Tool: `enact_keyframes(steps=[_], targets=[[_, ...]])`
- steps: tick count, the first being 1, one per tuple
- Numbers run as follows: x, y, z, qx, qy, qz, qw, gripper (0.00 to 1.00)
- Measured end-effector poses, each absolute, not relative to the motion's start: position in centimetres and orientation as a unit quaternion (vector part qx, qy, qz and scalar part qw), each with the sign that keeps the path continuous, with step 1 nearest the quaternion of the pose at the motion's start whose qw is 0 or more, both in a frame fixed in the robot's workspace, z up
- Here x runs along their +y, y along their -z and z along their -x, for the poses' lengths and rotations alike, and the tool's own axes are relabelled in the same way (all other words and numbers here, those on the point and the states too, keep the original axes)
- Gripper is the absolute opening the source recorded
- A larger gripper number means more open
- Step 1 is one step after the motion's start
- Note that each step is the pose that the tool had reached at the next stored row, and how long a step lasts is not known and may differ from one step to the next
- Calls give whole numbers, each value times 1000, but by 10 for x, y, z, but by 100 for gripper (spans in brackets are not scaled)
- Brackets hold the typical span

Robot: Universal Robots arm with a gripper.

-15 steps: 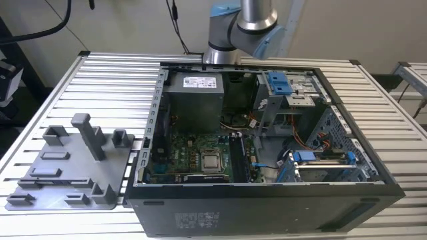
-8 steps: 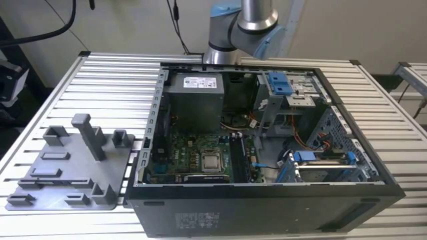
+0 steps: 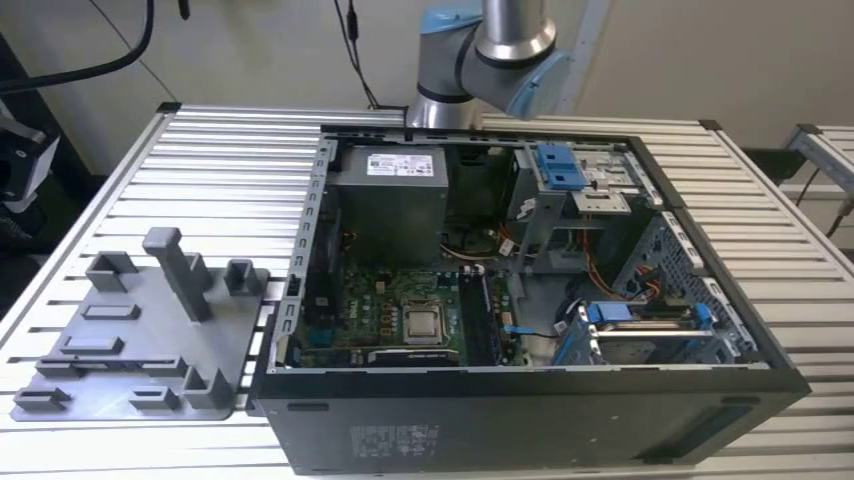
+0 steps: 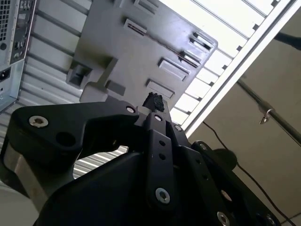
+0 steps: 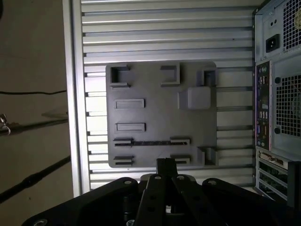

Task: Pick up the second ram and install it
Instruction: 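Pick up the second ram and move it above second insertion slot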

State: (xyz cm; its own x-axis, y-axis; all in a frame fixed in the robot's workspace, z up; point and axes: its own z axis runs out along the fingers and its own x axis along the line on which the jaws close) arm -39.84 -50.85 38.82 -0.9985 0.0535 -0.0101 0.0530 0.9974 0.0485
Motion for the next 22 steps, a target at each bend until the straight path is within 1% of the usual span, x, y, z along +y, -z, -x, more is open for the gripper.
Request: enact_keyframes(steps=[10,22], targets=[[-508,-388,398,999,-24,-20,6,11],[-509,-388,398,998,-24,54,4,11]])
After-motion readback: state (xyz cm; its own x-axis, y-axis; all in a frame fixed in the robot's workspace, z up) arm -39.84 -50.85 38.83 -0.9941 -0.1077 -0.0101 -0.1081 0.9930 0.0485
